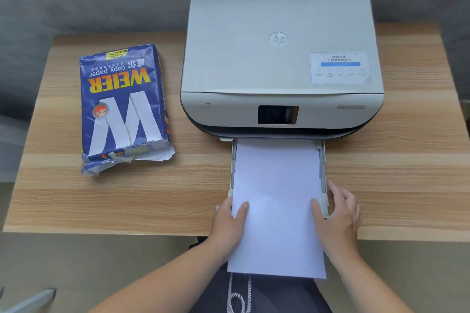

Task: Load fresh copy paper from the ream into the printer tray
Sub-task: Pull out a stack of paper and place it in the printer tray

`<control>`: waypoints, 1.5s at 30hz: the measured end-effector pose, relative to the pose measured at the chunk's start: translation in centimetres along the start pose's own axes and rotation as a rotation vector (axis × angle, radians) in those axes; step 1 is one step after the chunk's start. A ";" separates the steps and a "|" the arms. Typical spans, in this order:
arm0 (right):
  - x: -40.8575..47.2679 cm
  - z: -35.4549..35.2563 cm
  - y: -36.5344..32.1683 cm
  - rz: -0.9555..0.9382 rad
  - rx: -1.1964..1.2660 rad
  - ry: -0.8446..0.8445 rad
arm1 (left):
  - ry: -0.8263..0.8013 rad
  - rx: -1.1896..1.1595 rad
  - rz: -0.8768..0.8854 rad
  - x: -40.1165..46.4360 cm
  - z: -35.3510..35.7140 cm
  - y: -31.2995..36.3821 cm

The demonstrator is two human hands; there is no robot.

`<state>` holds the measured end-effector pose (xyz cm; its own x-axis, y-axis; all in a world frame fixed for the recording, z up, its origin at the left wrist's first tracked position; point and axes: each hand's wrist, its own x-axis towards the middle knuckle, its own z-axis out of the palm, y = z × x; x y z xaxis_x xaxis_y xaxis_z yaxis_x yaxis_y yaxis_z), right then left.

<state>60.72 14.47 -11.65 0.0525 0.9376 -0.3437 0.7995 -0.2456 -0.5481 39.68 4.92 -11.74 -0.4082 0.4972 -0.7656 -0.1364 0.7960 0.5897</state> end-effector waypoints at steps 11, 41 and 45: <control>-0.9 0.5 0.1 -0.763 -0.532 -0.386 | 0.090 0.122 -0.007 1.4 0.9 2.0; 4.0 1.0 -3.1 -0.829 -0.705 -0.364 | 0.024 0.333 0.001 -0.5 0.1 2.5; 4.2 1.1 -3.3 -0.847 -0.686 -0.377 | 0.029 0.364 -0.013 -0.3 -0.1 2.3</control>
<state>57.62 18.93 -12.11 -0.7463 0.5764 -0.3329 0.6561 0.7212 -0.2221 39.44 6.56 -10.18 -0.4348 0.4801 -0.7619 0.1864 0.8757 0.4454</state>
